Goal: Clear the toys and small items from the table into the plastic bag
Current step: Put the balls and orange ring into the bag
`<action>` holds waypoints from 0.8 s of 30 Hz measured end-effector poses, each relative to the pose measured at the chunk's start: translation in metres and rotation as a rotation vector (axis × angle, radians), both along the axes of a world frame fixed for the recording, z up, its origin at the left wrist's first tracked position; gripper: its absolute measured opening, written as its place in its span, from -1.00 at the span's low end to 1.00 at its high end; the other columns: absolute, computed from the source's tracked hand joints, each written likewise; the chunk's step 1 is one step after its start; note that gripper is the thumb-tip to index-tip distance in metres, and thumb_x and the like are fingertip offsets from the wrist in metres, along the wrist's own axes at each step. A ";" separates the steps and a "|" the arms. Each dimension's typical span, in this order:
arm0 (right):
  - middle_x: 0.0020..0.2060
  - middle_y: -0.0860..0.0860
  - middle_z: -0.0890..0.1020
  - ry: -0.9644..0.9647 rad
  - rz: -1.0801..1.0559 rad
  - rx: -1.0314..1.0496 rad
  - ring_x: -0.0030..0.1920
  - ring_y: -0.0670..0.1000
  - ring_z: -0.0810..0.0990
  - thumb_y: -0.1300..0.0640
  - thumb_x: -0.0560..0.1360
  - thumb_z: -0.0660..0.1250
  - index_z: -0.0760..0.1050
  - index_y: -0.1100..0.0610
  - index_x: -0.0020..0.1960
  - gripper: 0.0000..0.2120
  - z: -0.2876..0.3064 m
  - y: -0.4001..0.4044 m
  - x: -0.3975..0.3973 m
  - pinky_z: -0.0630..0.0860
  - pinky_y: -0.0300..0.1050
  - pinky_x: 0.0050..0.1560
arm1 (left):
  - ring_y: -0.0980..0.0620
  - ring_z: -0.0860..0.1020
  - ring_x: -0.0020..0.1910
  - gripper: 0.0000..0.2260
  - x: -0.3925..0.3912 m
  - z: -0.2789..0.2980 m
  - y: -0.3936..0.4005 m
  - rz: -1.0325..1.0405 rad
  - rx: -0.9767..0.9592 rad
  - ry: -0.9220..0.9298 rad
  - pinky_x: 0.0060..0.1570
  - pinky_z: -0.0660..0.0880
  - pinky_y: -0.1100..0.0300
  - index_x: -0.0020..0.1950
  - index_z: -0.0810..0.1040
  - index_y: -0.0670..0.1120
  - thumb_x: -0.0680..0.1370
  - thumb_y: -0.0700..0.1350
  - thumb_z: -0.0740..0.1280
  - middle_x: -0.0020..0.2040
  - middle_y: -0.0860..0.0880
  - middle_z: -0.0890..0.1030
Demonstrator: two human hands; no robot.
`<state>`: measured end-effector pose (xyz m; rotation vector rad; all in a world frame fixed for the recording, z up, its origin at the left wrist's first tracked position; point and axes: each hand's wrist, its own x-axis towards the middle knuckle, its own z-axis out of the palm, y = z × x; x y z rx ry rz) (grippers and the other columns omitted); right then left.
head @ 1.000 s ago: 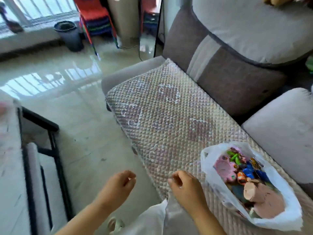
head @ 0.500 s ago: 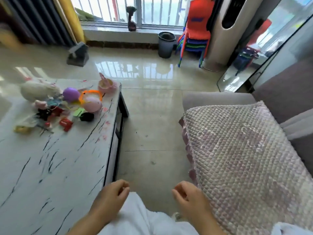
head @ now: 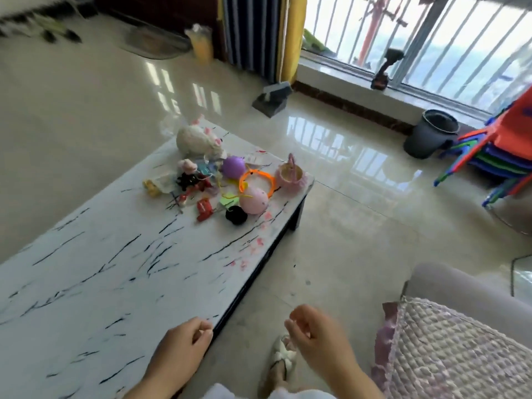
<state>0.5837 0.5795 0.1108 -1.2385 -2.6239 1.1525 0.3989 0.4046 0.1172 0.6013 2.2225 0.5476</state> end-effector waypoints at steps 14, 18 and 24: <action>0.01 -0.14 0.51 -0.046 0.209 -0.027 0.10 -0.08 0.48 -0.03 0.49 0.29 0.46 0.02 0.18 -0.71 -0.031 0.146 -0.122 0.38 -0.27 0.03 | 0.22 0.53 -0.16 -0.87 -0.053 -0.035 0.113 0.212 -0.025 0.023 -0.14 0.41 0.37 0.03 0.57 0.07 0.53 -0.06 0.28 -0.07 0.13 0.59; 0.12 -0.05 0.52 -0.094 0.204 -0.027 0.17 -0.02 0.47 -0.03 0.49 0.29 0.42 0.03 0.25 -0.64 -0.053 0.182 -0.172 0.42 -0.15 0.11 | 0.18 0.52 -0.13 -0.86 -0.094 -0.055 0.155 0.191 -0.026 0.011 -0.08 0.43 0.31 0.07 0.56 0.04 0.54 -0.05 0.27 -0.01 0.11 0.58; 0.25 0.01 0.44 -0.188 0.197 -0.031 0.26 0.05 0.37 -0.03 0.47 0.30 0.33 0.03 0.33 -0.54 -0.103 0.226 -0.260 0.36 -0.13 0.14 | 0.20 0.54 -0.15 -0.83 -0.165 -0.093 0.219 0.158 -0.035 -0.061 -0.09 0.47 0.31 0.10 0.55 0.01 0.55 -0.05 0.25 -0.04 0.11 0.59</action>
